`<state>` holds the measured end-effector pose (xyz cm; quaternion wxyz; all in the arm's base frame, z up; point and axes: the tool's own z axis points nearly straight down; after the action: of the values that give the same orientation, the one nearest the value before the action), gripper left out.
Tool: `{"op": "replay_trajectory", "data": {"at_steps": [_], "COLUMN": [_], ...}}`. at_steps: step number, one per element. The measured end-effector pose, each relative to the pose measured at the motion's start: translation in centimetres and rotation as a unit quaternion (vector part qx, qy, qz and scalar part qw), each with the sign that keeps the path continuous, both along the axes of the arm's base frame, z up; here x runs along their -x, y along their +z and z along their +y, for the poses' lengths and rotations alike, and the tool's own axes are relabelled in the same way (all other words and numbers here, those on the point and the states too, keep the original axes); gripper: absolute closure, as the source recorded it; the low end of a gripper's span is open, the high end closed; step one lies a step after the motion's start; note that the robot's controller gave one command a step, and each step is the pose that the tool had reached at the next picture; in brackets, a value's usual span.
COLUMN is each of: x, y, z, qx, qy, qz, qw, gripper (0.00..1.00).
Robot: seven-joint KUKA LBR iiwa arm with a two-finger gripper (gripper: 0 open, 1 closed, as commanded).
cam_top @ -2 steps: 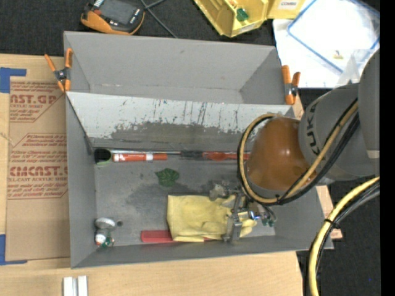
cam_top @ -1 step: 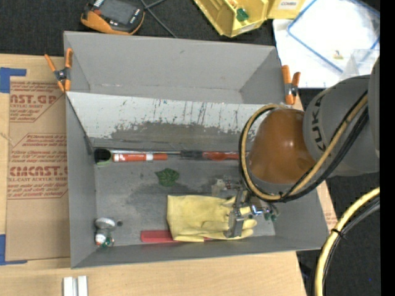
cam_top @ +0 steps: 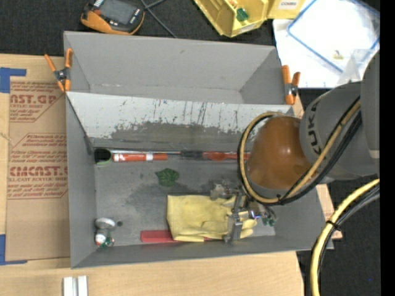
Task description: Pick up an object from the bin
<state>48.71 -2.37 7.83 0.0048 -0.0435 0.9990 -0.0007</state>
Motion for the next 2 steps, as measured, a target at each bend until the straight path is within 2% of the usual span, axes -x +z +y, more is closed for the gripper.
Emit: {"op": "replay_trajectory", "data": {"at_steps": [1,2], "x": [-0.1,0.0], "y": [-0.9,-0.1], "z": [1.8,0.1], "qx": [0.0,0.0], "qy": [-0.094,-0.005], "qz": [-0.0024,-0.0003], "qw": [0.9956,1.0], "gripper": [0.0,1.0]}}
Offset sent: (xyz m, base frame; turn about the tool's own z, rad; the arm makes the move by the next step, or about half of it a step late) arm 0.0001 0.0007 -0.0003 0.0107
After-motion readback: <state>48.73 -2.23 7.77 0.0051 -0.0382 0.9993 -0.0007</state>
